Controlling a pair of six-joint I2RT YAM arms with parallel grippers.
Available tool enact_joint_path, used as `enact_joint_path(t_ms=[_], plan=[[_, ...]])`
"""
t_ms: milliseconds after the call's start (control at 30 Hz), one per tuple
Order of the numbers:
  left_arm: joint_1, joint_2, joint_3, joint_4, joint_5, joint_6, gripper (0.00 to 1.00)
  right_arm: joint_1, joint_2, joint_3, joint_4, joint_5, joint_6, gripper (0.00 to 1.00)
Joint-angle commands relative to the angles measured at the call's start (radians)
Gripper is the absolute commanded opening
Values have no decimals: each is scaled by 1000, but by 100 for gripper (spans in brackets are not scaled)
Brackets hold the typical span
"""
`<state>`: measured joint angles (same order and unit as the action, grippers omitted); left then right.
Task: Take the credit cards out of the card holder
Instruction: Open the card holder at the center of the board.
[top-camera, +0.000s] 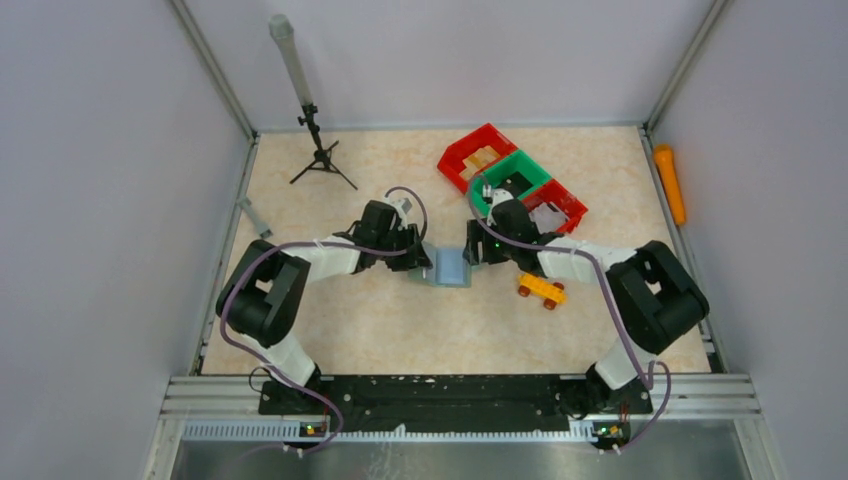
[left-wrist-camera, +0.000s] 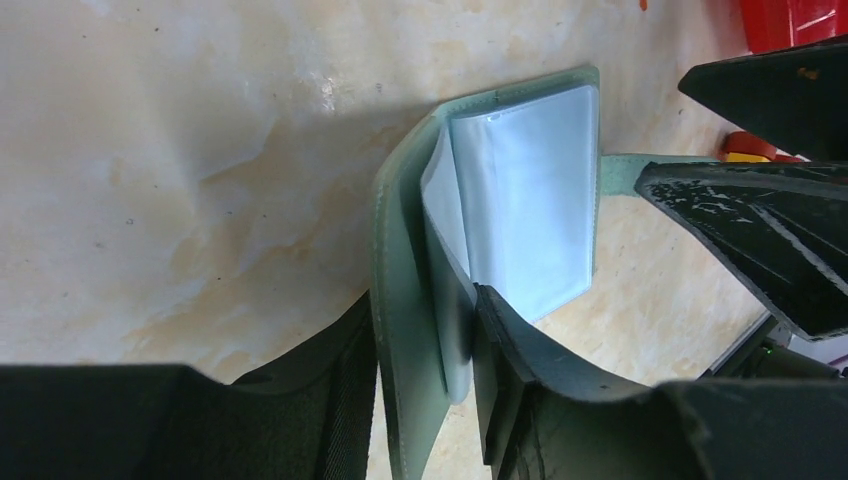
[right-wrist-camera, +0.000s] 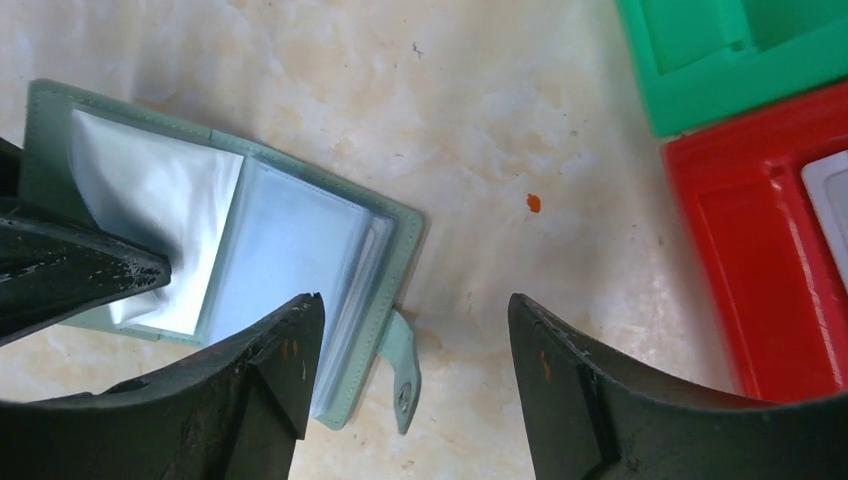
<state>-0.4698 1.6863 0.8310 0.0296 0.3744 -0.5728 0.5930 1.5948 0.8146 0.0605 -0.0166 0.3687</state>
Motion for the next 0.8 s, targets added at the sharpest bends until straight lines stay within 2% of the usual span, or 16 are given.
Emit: enact_joint_path(t_ms=[0,67,233,300,433,533,633,767], plan=[[6,10,34,-25,-29,22,45,-4,61,86,-44,-87,19,69],[5,5,32,-22,-29,24,49,-4,80,99,-57,-87,15,64],[6,3,29,-17,-26,27,52,-4,107,116,-77,-109,9,42],[6,5,31,-19,-25,28,54,-4,117,122,-82,-127,8,37],[4,7,34,-22,-24,28,67,-5,127,126,-73,-176,5,18],[-2,10,36,-21,-15,32,78,-4,129,125,-67,-201,3,13],[-12,17,47,-25,-15,39,84,-4,128,117,-41,-236,3,0],[-24,25,62,-62,-33,52,87,-4,101,98,3,-278,3,0]])
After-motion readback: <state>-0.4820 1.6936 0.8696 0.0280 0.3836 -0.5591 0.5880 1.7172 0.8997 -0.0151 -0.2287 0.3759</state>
